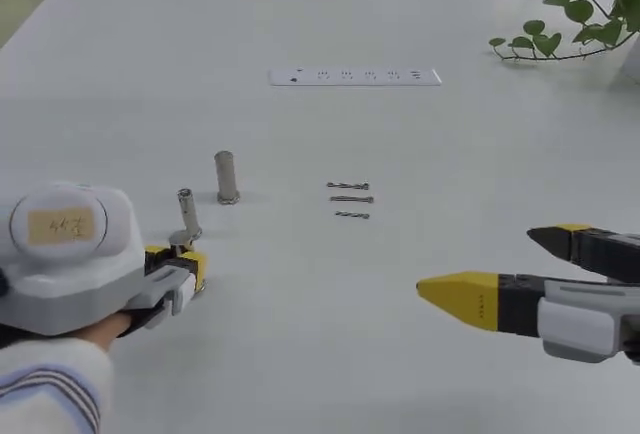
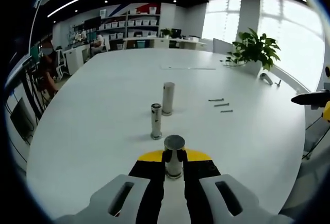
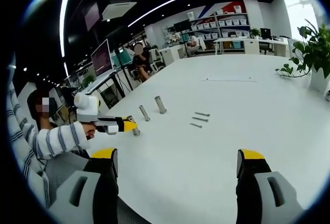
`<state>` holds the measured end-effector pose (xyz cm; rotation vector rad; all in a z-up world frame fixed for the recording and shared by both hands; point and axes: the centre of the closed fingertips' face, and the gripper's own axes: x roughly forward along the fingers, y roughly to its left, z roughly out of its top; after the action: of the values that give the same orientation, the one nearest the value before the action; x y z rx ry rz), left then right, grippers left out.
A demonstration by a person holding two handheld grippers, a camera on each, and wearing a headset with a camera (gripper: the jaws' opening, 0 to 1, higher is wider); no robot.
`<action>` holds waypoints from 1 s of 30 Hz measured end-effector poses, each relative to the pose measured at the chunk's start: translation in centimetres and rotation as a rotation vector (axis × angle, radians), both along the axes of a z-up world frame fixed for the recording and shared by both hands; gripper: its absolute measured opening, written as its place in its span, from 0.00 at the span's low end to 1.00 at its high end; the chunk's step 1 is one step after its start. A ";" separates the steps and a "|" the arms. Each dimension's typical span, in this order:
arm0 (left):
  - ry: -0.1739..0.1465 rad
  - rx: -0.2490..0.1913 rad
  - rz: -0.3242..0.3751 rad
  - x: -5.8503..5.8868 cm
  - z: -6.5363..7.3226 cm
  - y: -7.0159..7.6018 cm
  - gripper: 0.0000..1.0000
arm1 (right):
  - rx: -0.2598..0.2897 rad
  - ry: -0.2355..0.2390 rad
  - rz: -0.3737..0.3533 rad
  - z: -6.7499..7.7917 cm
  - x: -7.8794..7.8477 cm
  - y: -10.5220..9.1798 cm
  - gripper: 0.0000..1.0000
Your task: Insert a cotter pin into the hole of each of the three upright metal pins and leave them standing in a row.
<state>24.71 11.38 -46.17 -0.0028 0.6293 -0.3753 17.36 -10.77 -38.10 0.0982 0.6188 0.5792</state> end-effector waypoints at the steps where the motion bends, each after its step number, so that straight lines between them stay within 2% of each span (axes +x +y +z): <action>1: -0.001 0.004 -0.002 0.0 0.0 0.0 0.09 | 0.000 0.000 0.001 0.0 0.0 0.1 0.95; 12: -0.011 0.002 0.022 -0.5 -0.1 0.0 0.09 | 0.002 -0.002 0.004 0.0 -0.5 0.2 0.95; 16: -0.021 0.015 0.024 -0.7 -0.1 -0.2 0.10 | 0.002 -0.006 0.000 0.0 -0.6 0.1 0.95; 28: -0.026 0.019 0.050 -0.6 -0.2 -0.2 0.10 | 0.007 -0.009 -0.009 0.1 -0.8 0.0 0.94; 30: -0.030 0.040 0.023 -0.5 -0.2 -0.2 0.10 | 0.006 -0.011 -0.008 0.1 -0.8 0.0 0.94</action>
<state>24.19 11.17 -46.35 0.0339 0.6068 -0.3395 16.56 -10.81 -37.95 0.1028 0.6056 0.5733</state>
